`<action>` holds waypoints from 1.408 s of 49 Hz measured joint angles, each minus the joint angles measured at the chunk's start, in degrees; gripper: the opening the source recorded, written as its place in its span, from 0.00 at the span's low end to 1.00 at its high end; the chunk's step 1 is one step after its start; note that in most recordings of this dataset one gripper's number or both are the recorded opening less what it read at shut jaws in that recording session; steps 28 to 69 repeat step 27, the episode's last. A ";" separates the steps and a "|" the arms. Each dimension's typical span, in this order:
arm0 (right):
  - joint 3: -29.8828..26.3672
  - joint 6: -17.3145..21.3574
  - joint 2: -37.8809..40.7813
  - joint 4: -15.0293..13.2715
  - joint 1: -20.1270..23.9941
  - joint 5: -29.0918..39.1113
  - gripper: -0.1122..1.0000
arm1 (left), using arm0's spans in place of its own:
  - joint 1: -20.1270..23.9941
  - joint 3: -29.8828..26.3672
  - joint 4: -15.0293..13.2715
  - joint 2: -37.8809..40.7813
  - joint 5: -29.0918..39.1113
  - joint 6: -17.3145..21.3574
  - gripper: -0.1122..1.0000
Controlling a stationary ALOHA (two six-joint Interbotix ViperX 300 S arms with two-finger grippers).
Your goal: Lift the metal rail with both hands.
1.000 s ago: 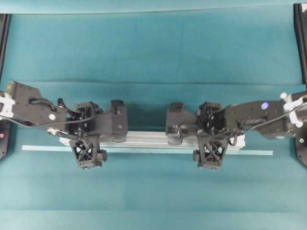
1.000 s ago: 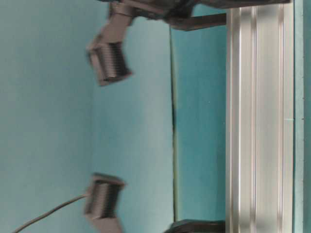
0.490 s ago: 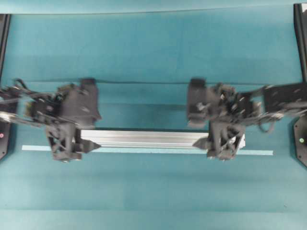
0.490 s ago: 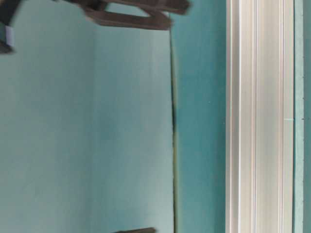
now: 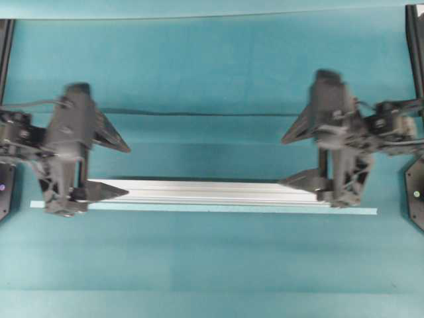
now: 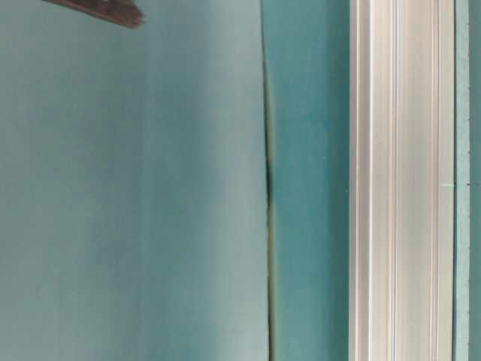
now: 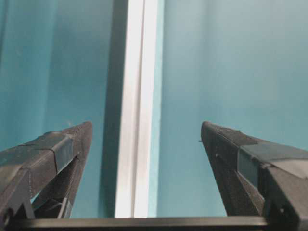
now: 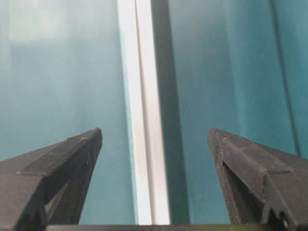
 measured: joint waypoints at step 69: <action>6.06 0.00 -11.43 0.00 -0.44 -7.65 0.91 | 0.70 3.87 0.00 -10.99 -11.16 -0.09 0.98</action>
